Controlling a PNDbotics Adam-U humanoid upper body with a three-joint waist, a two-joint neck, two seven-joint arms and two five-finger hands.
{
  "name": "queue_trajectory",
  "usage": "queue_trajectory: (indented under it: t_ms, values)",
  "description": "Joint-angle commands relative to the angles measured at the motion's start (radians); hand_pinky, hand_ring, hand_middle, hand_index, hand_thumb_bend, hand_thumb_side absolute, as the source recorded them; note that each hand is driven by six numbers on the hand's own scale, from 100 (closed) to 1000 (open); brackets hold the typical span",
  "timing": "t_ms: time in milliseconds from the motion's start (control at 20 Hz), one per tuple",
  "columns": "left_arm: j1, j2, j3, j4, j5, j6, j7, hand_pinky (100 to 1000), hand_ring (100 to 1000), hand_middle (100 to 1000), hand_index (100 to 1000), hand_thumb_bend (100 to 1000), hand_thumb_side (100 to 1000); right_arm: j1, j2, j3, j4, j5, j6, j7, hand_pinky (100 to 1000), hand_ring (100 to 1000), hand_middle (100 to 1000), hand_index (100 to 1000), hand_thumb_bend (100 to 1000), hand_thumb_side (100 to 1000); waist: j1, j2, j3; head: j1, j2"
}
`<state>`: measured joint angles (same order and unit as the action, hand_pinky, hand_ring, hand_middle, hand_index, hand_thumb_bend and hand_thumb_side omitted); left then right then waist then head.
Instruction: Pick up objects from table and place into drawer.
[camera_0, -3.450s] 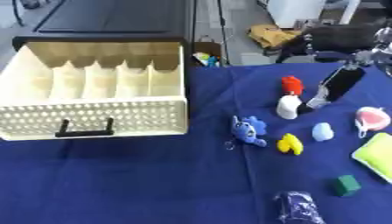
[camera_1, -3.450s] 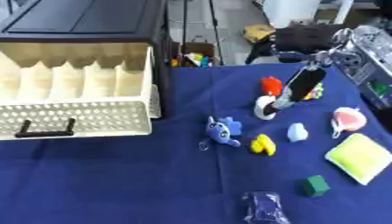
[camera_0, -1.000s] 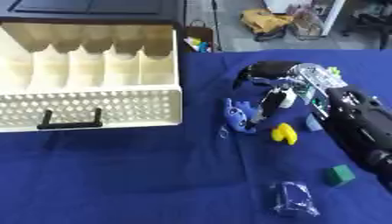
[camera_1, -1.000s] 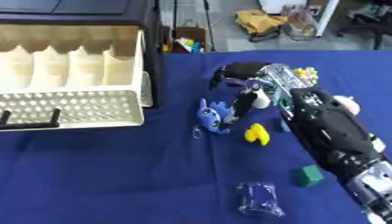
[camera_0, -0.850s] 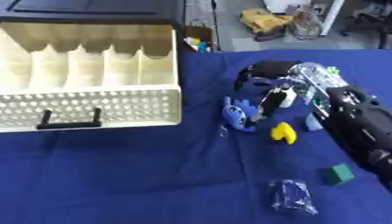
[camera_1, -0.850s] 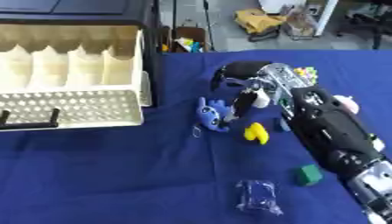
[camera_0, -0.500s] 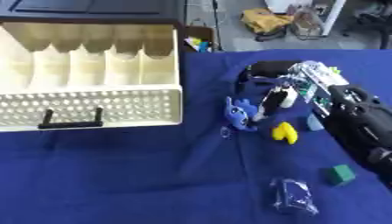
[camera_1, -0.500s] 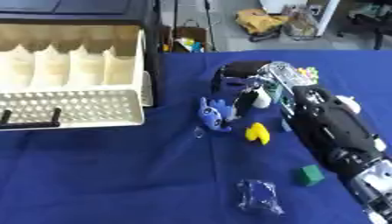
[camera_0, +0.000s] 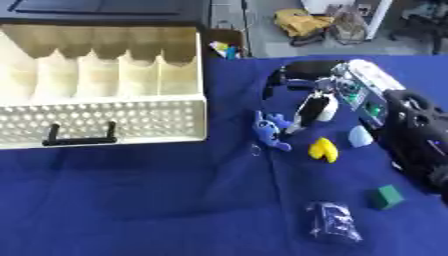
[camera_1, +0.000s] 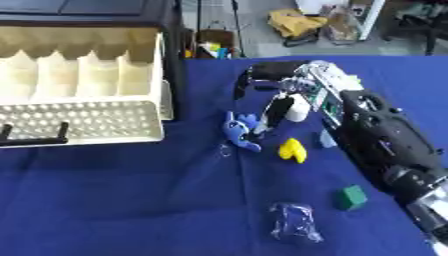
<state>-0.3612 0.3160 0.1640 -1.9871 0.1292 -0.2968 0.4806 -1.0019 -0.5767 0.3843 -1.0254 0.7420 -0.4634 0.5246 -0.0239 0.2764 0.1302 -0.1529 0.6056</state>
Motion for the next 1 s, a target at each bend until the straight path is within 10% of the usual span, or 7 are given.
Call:
queue_trajectory:
  t_ms: [50,300,1000]
  values:
    - [-0.006,0.012,0.01,-0.013,-0.006,0.006,-0.003,579,730,656,785,561,1000,-0.013,-0.035,0.006,-0.039,-0.039,0.009,0.029,774,835,664,776,733,401,0.003,-0.024,0.0,0.001,0.006]
    - [-0.006,0.012,0.012,-0.013,-0.006,0.008,-0.001,576,729,654,785,558,1000,-0.012,-0.034,0.014,-0.045,-0.073,0.027,0.077,769,836,670,783,627,193,0.002,-0.024,0.002,0.0,0.009]
    - [-0.01,0.009,0.015,-0.013,-0.001,0.009,0.0,574,728,652,783,557,1000,0.009,-0.034,0.013,-0.019,-0.084,0.037,0.162,775,847,693,802,612,287,-0.001,-0.018,0.01,-0.009,0.017]
